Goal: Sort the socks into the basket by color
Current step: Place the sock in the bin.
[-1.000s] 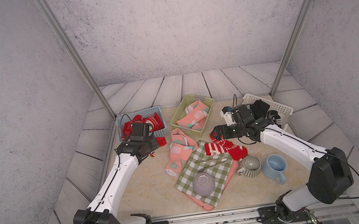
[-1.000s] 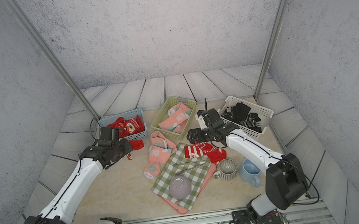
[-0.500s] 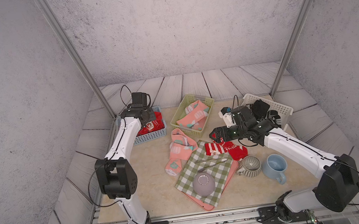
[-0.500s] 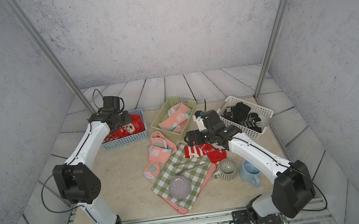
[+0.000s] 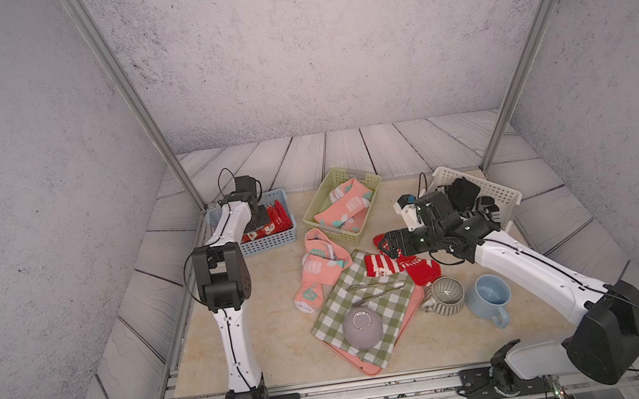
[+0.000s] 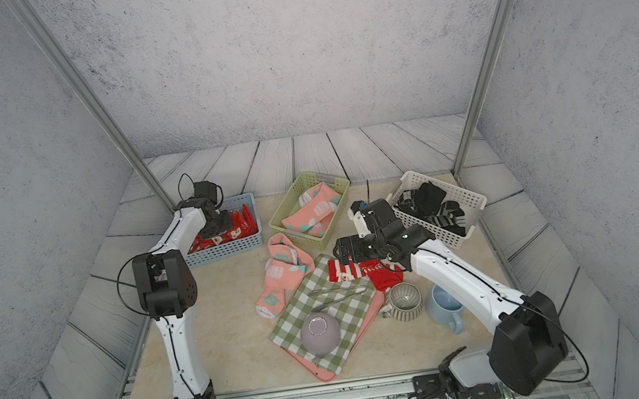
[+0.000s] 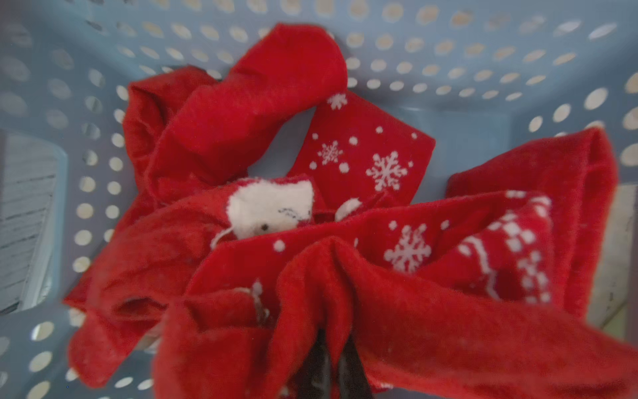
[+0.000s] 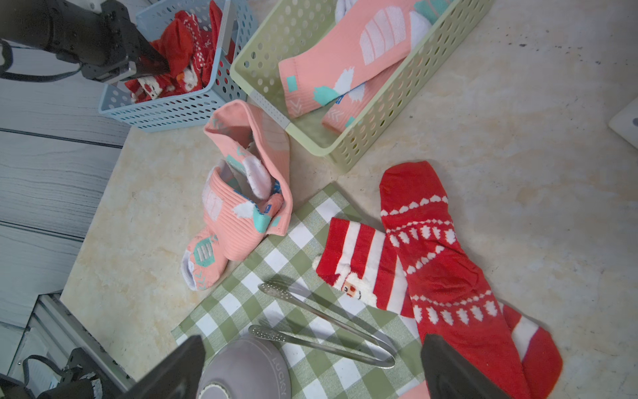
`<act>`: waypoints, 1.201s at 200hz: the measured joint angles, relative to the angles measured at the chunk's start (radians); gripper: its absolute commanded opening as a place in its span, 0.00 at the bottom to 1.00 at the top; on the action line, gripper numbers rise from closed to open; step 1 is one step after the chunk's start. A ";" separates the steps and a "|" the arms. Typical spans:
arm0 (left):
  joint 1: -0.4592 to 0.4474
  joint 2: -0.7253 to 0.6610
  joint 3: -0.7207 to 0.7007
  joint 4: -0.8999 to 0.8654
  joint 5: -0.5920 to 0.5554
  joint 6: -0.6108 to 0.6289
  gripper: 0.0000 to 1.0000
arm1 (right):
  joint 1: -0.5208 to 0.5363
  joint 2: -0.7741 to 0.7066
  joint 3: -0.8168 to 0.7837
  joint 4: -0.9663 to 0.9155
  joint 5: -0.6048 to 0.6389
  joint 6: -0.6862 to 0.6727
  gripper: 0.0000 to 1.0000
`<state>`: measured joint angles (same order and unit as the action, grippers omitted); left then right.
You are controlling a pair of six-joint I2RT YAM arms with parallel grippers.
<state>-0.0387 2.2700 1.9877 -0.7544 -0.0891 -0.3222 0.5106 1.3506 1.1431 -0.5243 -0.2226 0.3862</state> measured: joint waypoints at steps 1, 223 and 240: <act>0.000 0.001 -0.001 -0.001 0.001 0.000 0.00 | 0.000 0.000 0.000 0.000 -0.001 0.000 0.99; 0.027 -0.080 -0.216 0.067 0.126 0.016 0.60 | 0.034 -0.090 -0.016 -0.027 -0.003 0.002 0.99; 0.029 -0.080 -0.216 0.068 0.134 0.023 0.62 | 0.034 -0.090 -0.016 -0.032 -0.003 0.002 0.99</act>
<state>-0.0101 2.1902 1.7718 -0.6861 0.0448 -0.2996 0.5449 1.2606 1.1271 -0.5564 -0.2253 0.3882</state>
